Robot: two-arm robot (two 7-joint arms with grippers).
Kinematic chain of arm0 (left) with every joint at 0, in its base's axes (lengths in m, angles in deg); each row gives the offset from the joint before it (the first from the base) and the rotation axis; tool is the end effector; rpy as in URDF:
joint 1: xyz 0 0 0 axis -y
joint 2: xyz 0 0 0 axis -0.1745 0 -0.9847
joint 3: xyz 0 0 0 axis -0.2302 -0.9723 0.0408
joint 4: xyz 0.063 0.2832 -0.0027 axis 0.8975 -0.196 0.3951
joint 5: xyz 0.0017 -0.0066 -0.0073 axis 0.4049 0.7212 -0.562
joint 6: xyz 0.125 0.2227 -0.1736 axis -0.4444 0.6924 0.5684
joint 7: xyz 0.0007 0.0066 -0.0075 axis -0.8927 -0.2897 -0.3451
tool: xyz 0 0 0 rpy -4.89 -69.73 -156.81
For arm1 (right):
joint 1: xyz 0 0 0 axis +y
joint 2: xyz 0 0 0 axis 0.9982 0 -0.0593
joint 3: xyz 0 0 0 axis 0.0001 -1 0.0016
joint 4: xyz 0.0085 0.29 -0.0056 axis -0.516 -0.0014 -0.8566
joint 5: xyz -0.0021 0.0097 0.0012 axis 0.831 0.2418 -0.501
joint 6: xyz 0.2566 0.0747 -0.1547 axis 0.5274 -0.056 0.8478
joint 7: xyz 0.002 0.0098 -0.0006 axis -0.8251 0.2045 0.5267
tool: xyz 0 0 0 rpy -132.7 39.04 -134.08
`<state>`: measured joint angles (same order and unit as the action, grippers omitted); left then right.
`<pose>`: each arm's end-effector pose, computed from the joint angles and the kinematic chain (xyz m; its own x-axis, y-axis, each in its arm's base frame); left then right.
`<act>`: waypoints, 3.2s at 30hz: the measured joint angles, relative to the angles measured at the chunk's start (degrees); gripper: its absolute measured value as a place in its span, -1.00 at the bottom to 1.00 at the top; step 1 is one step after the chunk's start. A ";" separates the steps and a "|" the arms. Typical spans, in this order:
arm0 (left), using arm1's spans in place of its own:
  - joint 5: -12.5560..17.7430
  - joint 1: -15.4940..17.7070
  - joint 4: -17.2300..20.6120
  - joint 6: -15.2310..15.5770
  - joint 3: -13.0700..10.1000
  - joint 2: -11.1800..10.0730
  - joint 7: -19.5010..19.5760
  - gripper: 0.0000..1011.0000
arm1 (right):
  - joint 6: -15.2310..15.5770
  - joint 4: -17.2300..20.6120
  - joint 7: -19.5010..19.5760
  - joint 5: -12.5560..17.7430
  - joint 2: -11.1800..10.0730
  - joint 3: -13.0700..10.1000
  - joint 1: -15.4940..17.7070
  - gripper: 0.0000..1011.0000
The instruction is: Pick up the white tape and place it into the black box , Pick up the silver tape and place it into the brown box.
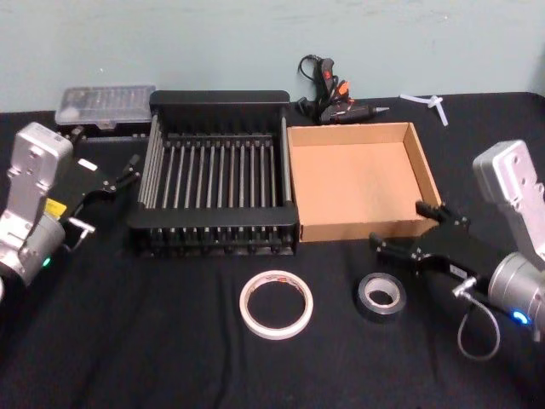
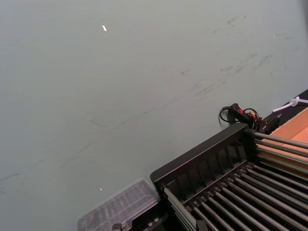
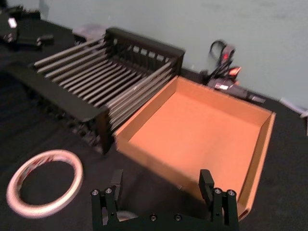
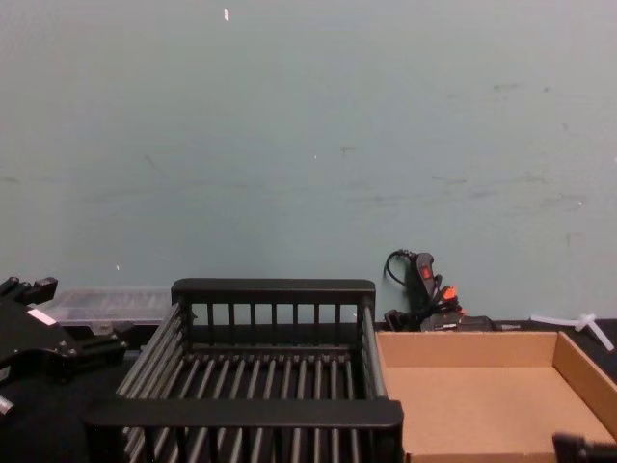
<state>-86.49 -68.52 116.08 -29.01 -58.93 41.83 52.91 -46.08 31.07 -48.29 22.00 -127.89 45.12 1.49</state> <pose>0.3581 0.0827 -0.3023 0.2922 0.8803 0.3736 -0.9553 0.2872 0.0704 0.2828 -0.0525 -0.2493 0.5555 -0.8267 0.0891 0.7944 0.4959 -0.3508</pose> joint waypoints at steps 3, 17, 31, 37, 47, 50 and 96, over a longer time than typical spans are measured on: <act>0.00 0.00 0.00 0.00 0.00 0.00 0.00 0.98 | 2.41 1.48 -0.26 0.05 -0.32 -0.25 1.56 0.98; 0.00 0.00 0.00 0.00 0.00 0.00 0.00 0.98 | 7.64 3.83 -0.53 -0.21 -0.78 -2.41 5.55 0.98; 0.00 0.00 0.00 0.00 0.00 0.00 0.00 0.98 | 11.17 2.75 -2.08 -1.92 0.01 -2.72 4.72 0.98; 0.00 0.00 0.00 0.00 0.00 0.00 0.00 0.98 | 12.61 1.66 -2.58 -2.90 0.67 -2.50 3.84 0.98; 0.00 0.00 0.00 0.00 0.00 0.00 0.00 0.98 | 13.45 0.01 -4.01 -3.90 1.88 -2.49 2.71 0.98; 0.00 0.00 0.00 0.00 0.00 0.00 0.00 0.98 | 13.67 -0.46 -4.47 -4.25 2.27 -2.42 2.35 0.98; 0.00 0.00 0.00 0.00 0.00 0.00 0.00 0.98 | 14.64 -2.47 -6.49 -7.21 5.02 -2.70 1.21 0.58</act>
<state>-86.49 -68.52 116.08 -29.02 -58.93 41.83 52.91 -31.44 28.60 -54.78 14.79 -122.87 42.43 2.70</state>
